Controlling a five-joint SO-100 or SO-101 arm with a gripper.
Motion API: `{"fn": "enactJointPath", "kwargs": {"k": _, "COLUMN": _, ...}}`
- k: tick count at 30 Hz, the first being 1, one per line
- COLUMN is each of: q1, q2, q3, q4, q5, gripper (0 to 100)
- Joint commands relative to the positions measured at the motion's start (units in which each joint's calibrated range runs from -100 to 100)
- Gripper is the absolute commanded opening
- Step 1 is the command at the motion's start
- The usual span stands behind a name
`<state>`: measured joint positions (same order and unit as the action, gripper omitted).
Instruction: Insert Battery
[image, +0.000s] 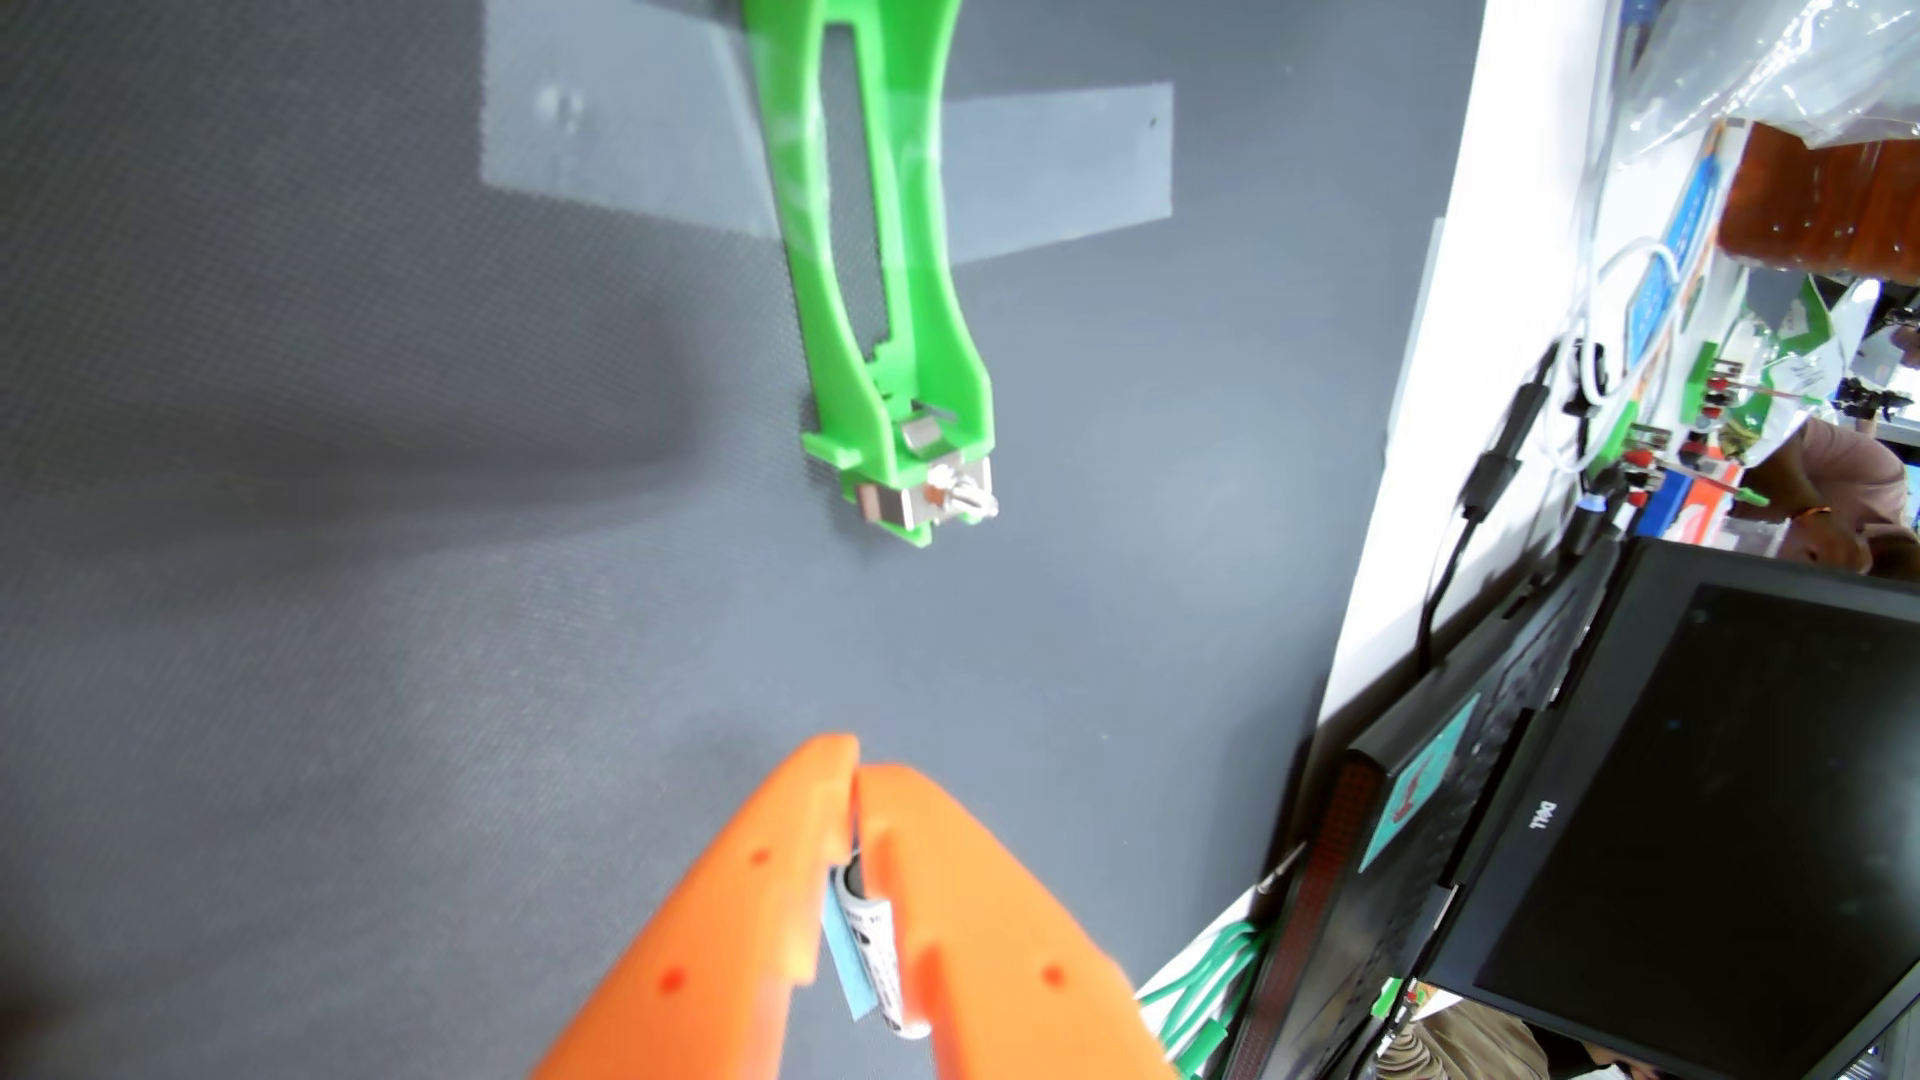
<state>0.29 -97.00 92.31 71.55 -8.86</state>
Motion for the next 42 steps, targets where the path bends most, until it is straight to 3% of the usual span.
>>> {"fn": "enactJointPath", "kwargs": {"k": 1, "q1": -0.17, "q2": 0.09, "q3": -0.06, "q4": 0.09, "q5": -0.1, "gripper": 1}}
{"fn": "enactJointPath", "kwargs": {"k": 17, "q1": -0.17, "q2": 0.26, "q3": -2.58, "q4": -0.51, "q5": 0.47, "gripper": 1}}
{"fn": "enactJointPath", "kwargs": {"k": 42, "q1": 0.89, "q2": 3.51, "q3": -21.94, "q4": 0.0, "q5": 3.71, "gripper": 1}}
